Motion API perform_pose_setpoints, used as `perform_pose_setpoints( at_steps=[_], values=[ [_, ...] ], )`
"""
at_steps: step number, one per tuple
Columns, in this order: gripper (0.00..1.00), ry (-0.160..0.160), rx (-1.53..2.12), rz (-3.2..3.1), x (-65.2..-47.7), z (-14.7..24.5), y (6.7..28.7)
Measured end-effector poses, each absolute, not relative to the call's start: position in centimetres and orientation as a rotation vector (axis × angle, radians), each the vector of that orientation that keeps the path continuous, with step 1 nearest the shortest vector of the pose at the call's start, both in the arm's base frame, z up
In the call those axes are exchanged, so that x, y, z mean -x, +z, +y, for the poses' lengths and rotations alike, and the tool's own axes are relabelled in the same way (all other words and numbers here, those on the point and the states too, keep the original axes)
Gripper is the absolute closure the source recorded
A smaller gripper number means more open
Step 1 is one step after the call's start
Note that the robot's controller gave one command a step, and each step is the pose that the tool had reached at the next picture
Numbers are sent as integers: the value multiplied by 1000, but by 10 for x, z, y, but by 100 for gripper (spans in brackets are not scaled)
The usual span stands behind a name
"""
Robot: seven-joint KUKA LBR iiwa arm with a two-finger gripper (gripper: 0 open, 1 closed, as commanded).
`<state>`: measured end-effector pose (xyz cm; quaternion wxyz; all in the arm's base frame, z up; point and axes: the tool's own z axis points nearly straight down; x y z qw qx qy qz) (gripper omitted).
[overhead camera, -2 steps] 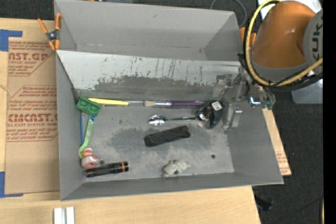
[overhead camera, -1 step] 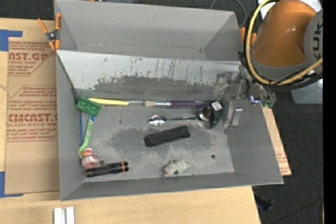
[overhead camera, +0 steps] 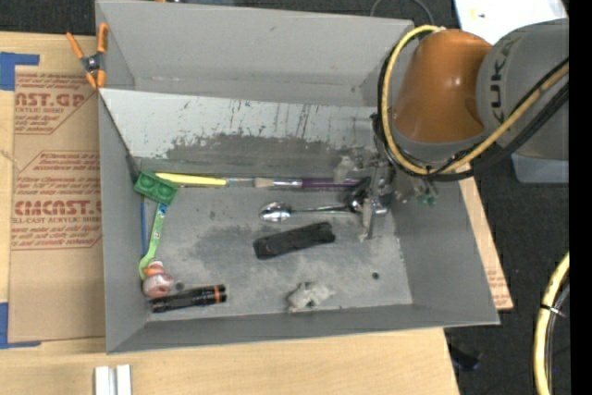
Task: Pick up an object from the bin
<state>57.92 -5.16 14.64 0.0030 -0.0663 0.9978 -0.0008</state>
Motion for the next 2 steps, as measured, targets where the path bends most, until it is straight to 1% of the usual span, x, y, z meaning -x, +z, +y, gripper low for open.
perform_pose_setpoints(
  at_steps=[1,2],
  values=[
    [0,-1,207,3122,-569,1,143],
    [0,-7,452,3102,-573,22,130]
  ],
)
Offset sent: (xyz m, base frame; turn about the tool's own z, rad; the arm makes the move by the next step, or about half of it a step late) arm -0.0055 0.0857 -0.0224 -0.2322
